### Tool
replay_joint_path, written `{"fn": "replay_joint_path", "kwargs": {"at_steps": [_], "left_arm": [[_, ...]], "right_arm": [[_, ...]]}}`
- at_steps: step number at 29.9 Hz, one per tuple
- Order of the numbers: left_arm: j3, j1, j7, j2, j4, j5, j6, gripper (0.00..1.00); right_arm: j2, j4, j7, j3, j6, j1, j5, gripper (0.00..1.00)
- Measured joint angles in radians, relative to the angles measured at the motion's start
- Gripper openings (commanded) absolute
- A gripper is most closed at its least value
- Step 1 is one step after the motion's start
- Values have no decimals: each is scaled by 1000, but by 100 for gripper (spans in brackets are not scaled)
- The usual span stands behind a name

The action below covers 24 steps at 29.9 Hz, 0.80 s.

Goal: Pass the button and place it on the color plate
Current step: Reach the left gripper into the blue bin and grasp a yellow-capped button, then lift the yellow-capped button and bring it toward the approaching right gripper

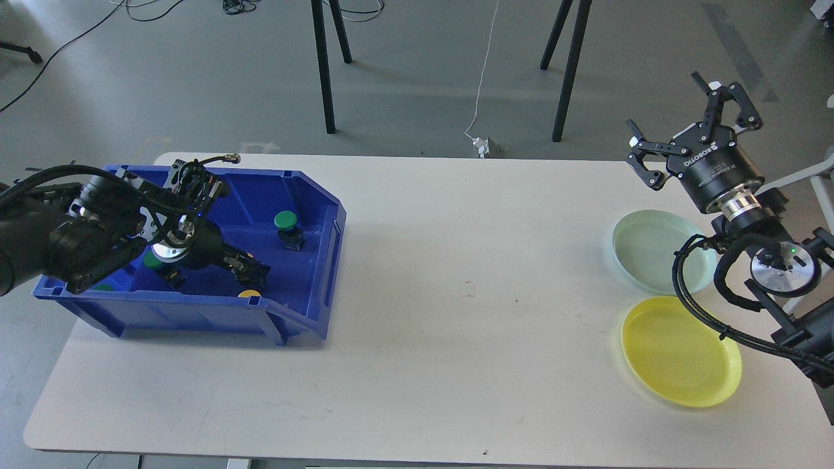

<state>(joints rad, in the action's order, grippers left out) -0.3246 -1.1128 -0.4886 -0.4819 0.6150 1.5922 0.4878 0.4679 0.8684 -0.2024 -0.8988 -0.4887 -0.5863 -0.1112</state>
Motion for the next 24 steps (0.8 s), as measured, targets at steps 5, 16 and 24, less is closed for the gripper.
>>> {"fn": "replay_joint_path", "kwargs": {"at_steps": [5,16,24], "left_arm": [[-1,2,0,-1,2,0,0,7],[13,-37,0,-31,39,-3,-2,1],[286,-118,0,-280,292,-113,0,2]], "right_arm": [[0,0,0,0,0,6,0,100],[0,0,0,-19,0,6,-1,100],[9,14,6,-30,0,10,-1,100]]}}
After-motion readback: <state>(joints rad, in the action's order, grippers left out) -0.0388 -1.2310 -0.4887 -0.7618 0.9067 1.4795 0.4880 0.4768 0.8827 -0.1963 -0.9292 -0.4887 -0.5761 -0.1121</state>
